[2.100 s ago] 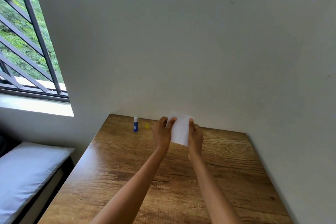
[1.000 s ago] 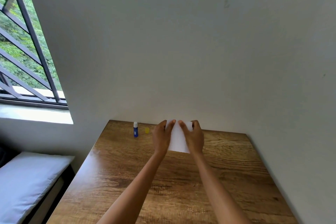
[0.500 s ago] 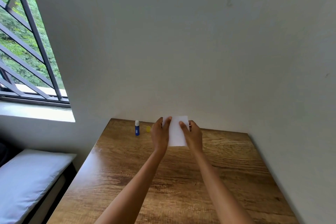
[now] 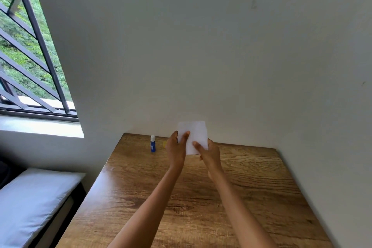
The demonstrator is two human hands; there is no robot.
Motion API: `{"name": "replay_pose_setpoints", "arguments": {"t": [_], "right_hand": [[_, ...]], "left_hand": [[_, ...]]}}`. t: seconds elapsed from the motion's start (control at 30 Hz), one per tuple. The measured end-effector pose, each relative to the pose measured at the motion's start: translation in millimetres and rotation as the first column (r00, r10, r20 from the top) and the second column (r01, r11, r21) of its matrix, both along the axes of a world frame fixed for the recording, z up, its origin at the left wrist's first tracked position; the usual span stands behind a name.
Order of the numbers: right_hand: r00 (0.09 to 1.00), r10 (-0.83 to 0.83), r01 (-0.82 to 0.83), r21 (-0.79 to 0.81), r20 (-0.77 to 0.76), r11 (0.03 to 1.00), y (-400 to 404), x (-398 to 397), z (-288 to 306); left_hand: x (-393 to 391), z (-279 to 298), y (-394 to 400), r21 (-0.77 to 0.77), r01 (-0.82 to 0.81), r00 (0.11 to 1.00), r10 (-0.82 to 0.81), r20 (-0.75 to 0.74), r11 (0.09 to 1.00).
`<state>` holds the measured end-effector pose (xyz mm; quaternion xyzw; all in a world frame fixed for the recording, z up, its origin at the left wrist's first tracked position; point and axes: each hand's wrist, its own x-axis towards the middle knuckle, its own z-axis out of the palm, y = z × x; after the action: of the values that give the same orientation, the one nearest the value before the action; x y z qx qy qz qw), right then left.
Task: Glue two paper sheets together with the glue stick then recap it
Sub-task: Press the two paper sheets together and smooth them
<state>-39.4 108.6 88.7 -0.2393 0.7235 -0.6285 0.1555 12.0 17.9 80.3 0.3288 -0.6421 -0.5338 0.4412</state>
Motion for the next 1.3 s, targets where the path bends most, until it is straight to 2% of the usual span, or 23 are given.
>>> {"name": "replay_pose_setpoints", "arguments": {"t": [0.17,0.3,0.5,0.6,0.67,0.77,0.9,0.97,1.03,1.13,1.3], "right_hand": [[0.999,-0.027,0.029,-0.095,0.017,0.995,2,1,-1],[0.998,0.047,-0.048,-0.038,-0.030,0.998,5,-1,-7],[0.998,0.030,-0.022,-0.153,0.056,0.988,14,0,-15],[0.997,0.081,-0.082,-0.037,-0.018,0.996,17,-6,-13],[0.996,0.077,-0.080,-0.045,-0.054,0.996,18,-9,-14],[1.000,0.000,0.001,-0.114,0.007,0.994,19,-12,-9],[0.991,0.062,-0.063,0.001,-0.118,0.998,10,-20,10],[0.988,0.044,-0.041,0.020,-0.151,0.999,4,-22,16],[0.992,-0.018,0.015,-0.029,-0.128,0.999,5,-22,14],[0.996,-0.091,0.089,-0.094,-0.016,0.992,8,-19,11],[0.972,-0.066,0.091,0.102,-0.228,0.991,3,-19,24]], "left_hand": [[3,-3,-4,-0.004,-0.021,1.000,0.021,-0.001,1.000],[5,-4,-6,0.034,-0.076,0.996,0.077,-0.044,0.997],[3,1,-4,0.007,-0.045,0.998,0.046,-0.042,0.999],[3,2,-2,-0.006,-0.049,0.998,0.049,-0.033,0.999],[2,2,0,-0.002,-0.040,0.999,0.040,-0.033,0.999],[-1,6,4,0.011,-0.022,0.999,0.023,-0.048,1.000],[-4,12,10,-0.007,0.002,0.997,-0.002,-0.075,1.000],[-6,13,13,0.000,0.017,0.996,-0.017,-0.085,1.000],[-6,14,15,-0.005,0.022,0.997,-0.022,-0.076,1.000],[-3,14,16,-0.034,0.018,0.998,-0.020,-0.068,0.999],[1,10,20,-0.073,0.066,0.997,-0.068,-0.034,0.995]]}}
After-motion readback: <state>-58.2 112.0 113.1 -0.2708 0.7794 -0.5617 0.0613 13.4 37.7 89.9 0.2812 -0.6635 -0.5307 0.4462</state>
